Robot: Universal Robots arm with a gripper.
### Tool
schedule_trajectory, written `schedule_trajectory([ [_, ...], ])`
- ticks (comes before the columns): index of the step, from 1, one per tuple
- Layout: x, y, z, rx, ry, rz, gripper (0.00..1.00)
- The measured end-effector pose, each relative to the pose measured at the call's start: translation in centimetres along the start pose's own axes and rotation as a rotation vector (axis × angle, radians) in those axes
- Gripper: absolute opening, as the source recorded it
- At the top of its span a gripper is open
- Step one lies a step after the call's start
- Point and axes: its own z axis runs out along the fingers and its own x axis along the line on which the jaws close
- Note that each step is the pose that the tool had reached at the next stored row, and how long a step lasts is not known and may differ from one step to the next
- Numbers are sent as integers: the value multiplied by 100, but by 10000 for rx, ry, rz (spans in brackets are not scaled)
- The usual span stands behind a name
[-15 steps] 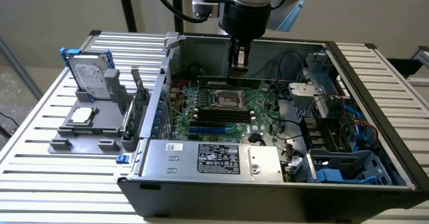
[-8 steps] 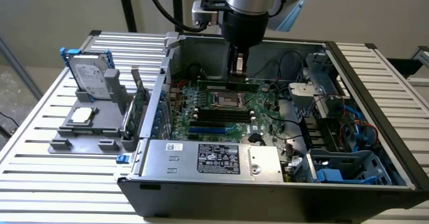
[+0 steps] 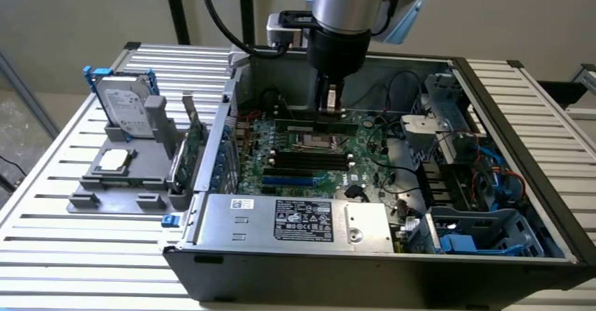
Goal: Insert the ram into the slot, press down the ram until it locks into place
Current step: 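Insert the ram into the slot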
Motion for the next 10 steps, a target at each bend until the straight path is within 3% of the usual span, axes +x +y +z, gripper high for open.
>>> schedule_trajectory([
  [10,10,-9,183,0,0,-11,14],
])
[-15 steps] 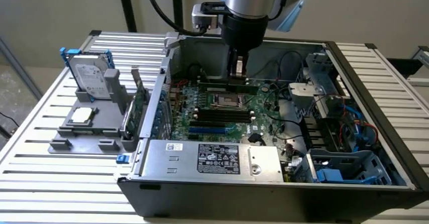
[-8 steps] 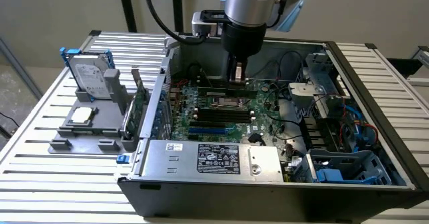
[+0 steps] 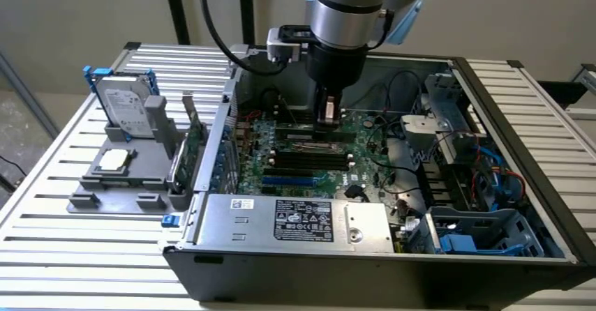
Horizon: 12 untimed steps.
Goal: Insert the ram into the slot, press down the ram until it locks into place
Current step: 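Insert the ram into the slot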
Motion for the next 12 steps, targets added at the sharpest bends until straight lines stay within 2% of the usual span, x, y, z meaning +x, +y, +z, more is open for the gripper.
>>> schedule_trajectory([
  [12,8,-12,217,0,1,-3,14],
])
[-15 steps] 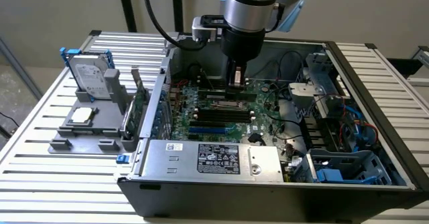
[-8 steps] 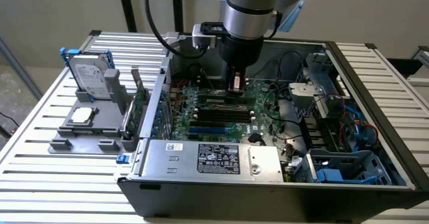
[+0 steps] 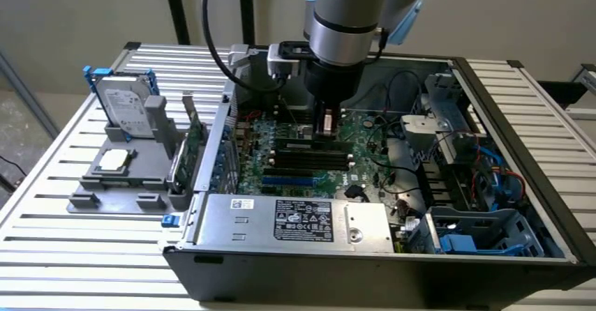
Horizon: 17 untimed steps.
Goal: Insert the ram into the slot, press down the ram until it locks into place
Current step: 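Insert the ram into the slot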
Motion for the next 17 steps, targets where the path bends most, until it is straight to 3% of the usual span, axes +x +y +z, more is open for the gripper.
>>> schedule_trajectory([
  [17,-14,-23,293,-2,2,0,14],
])
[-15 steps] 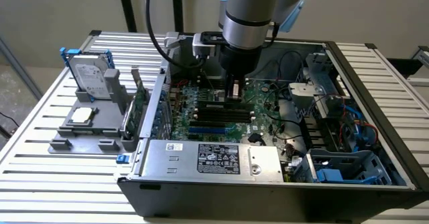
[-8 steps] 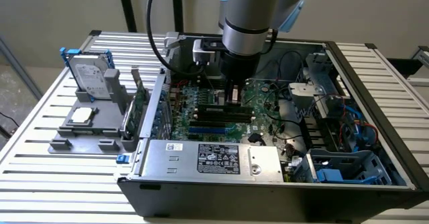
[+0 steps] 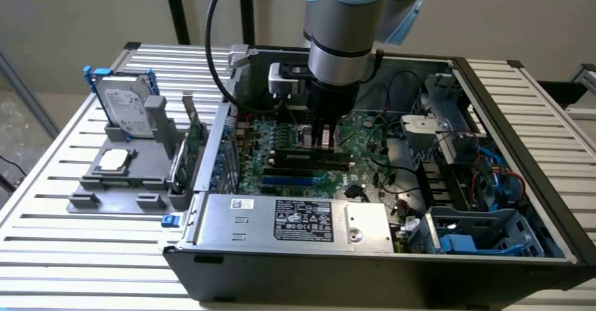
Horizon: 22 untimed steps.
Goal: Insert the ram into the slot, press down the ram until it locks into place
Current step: 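Insert the ram into the slot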
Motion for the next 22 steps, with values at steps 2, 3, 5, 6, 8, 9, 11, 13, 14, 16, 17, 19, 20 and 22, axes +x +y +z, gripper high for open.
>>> schedule_trajectory([
  [2,-24,0,12,1,-3,0,14],
  [3,-37,0,14,1,-3,0,14],
  [5,-53,-1,20,2,-4,-1,14],
  [6,-53,-2,24,2,-5,-1,14],
  [8,-54,-7,32,1,-2,0,14],
  [9,-54,-9,39,1,-2,0,14],
  [11,-54,-12,57,1,-3,1,14],
  [13,-55,-13,70,1,-2,1,14],
  [14,-56,-14,72,0,-1,0,14],
  [16,-58,-14,75,0,1,-2,14],
  [17,-58,-14,78,1,-1,-1,14],
  [19,-59,-14,82,1,-3,0,14],
  [20,-59,-14,85,1,-2,-1,14],
  [22,-59,-14,90,1,-1,-1,14],
])
